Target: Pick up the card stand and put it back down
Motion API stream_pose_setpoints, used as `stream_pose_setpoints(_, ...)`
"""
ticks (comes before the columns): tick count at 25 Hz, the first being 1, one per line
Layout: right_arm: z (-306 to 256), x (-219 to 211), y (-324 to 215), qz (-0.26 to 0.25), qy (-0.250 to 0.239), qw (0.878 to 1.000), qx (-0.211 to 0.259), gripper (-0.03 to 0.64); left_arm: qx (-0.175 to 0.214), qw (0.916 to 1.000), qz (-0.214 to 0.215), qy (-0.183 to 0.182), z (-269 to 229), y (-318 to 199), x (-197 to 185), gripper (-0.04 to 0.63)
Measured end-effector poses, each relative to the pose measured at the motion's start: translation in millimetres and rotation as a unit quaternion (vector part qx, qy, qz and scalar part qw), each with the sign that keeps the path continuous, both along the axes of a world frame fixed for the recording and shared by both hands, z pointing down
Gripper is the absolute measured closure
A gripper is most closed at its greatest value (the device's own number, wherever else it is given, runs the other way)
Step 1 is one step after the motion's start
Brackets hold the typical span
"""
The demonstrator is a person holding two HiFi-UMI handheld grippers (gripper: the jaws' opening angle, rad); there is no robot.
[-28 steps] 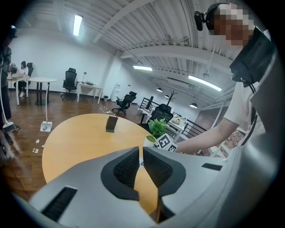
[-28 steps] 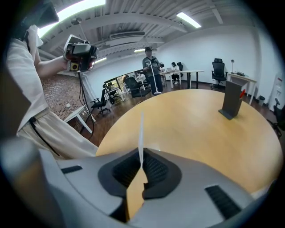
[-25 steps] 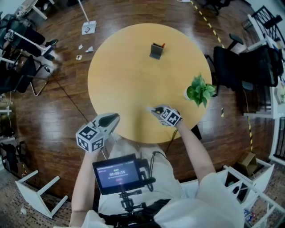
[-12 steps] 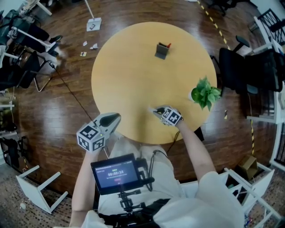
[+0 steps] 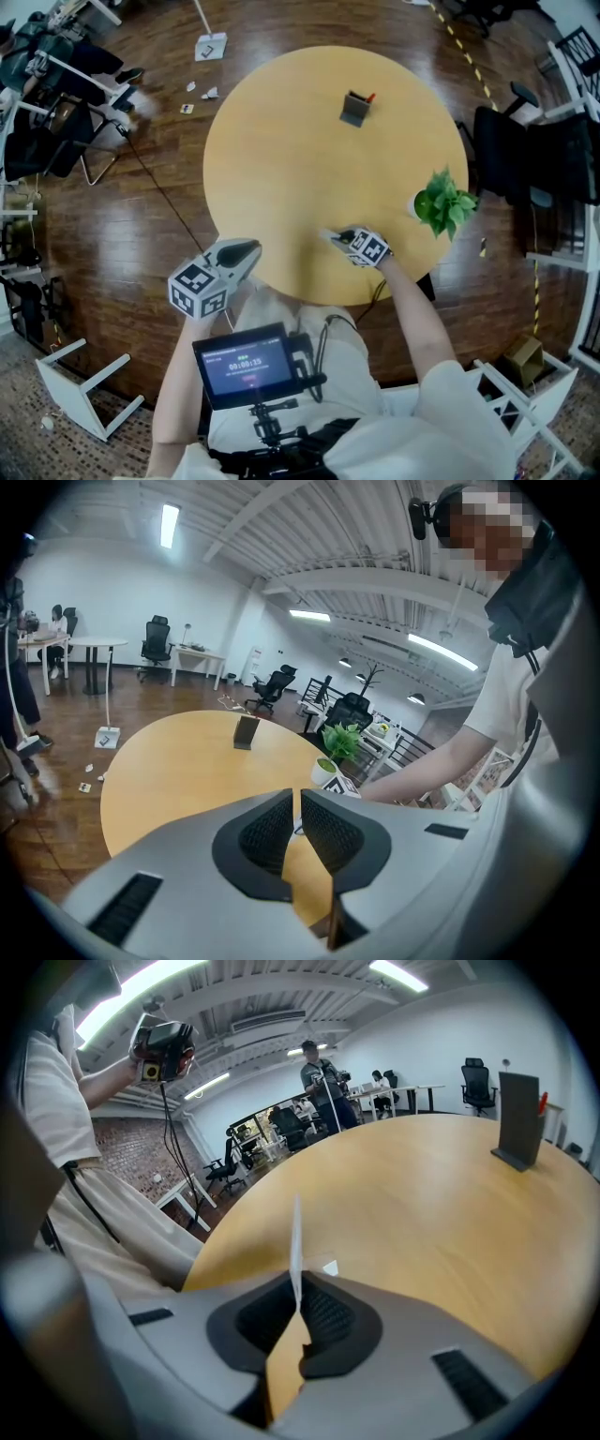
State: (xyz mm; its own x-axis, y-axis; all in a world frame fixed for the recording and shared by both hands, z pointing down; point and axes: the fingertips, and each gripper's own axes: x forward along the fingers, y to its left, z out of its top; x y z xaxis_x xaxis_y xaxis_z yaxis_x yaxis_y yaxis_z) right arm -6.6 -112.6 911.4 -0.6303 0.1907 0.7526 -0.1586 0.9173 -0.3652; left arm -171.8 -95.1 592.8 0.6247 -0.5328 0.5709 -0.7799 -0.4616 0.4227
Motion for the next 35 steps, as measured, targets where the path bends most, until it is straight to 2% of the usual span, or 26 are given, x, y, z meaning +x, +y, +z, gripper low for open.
stream_pose_setpoints(7, 4.1, 2.7, 2.4, -0.016, 0.012, 1.0, 0.016, 0.566, -0.008, 1.0, -0.005, -0.001, 4.8, 4.7, -7.2, 0.566)
stream_pose_setpoints(8, 4.5, 2.8, 3.8, -0.015, 0.014, 1.0, 0.018, 0.545, -0.008, 1.0, -0.004, -0.001, 4.4, 5.0, -6.6, 0.567)
stream_pose_setpoints(10, 3.7, 2.3, 4.9, -0.006, 0.016, 1.0, 0.026, 0.424, -0.005, 1.0, -0.001, 0.0, 2.0, 5.8, -6.0, 0.566)
stream_pose_setpoints(11, 2.3, 2.1, 3.9, 0.004, 0.015, 0.999, 0.031, 0.385, -0.003, 1.0, 0.0, 0.0, 0.5, 6.0, -6.1, 0.566)
stream_pose_setpoints(14, -7.3, 4.5, -6.3, 0.05, 0.004, 0.997, 0.055, 0.347, 0.004, 1.0, 0.0, 0.001, -3.5, 5.2, -7.1, 0.567)
stream_pose_setpoints(17, -30.2, 9.2, -21.1, 0.11, -0.021, 0.99, 0.086, 0.347, 0.013, 0.9999, 0.001, 0.0, -7.8, 6.4, -9.4, 0.566)
stream_pose_setpoints(21, -81.5, 21.3, -35.5, 0.2, -0.068, 0.97, 0.12, 0.35, 0.033, 0.9995, -0.002, 0.005, -17.2, 9.9, -13.9, 0.566)
stream_pose_setpoints(25, -145.0, 25.9, -35.0, 0.273, -0.127, 0.943, 0.145, 0.353, 0.057, 0.9979, -0.009, 0.032, -30.7, 15.9, -26.5, 0.566)
stream_pose_setpoints(28, -199.3, 33.6, -35.2, 0.31, -0.153, 0.922, 0.177, 0.356, 0.073, 0.9958, 0.001, 0.055, -39.0, 17.6, -33.6, 0.566)
stream_pose_setpoints(31, -258.3, 35.9, -29.3, 0.344, -0.182, 0.899, 0.202, 0.396, 0.085, 0.9941, 0.017, 0.065, -48.6, 20.9, -43.6, 0.566)
stream_pose_setpoints(35, -332.8, 29.6, -16.8, 0.374, -0.223, 0.868, 0.237, 0.413, 0.106, 0.9907, 0.03, 0.08, -65.5, 18.2, -59.3, 0.566)
